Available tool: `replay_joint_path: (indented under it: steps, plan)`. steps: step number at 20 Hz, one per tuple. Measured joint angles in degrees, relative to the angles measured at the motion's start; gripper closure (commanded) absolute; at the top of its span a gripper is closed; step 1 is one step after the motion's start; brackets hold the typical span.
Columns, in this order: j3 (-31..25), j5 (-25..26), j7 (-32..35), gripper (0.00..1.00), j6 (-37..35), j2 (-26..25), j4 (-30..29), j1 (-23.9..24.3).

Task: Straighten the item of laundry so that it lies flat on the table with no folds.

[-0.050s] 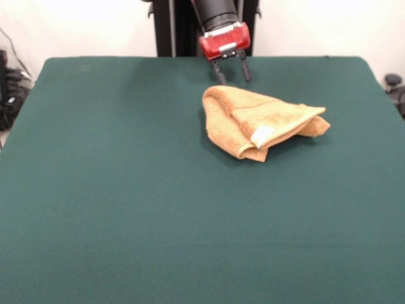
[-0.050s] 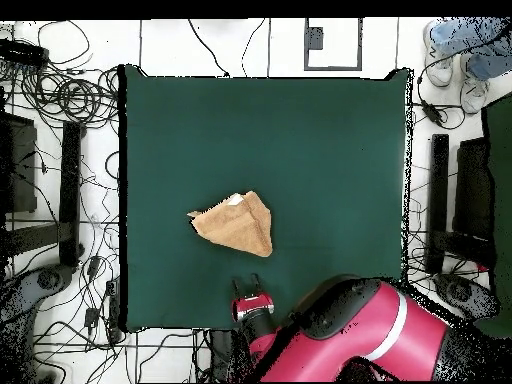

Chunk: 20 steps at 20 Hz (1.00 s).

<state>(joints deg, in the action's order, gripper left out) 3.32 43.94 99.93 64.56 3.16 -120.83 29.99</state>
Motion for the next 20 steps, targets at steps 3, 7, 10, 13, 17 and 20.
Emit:
replay_joint_path:
  steps: [3, 7, 10, 13, 17, 20]
  plan:
    - [-0.01, 0.16, 0.0, 0.0, -0.09, 0.42, 0.39, 0.0]
    - [0.0, 0.3, 0.0, 0.0, -0.98, 1.39, 1.39, 0.01]
    - [-0.01, 0.55, 0.0, 0.0, -1.66, 1.78, 2.01, 0.0]
    - [0.0, 0.69, 0.0, 0.0, -2.09, 2.35, 2.12, 0.01]
    - [0.0, 0.68, 0.0, 0.0, -2.19, 2.87, 2.33, 0.01]
    - [-0.01, 0.69, 0.0, 0.0, -2.19, 3.09, 2.4, 0.02]
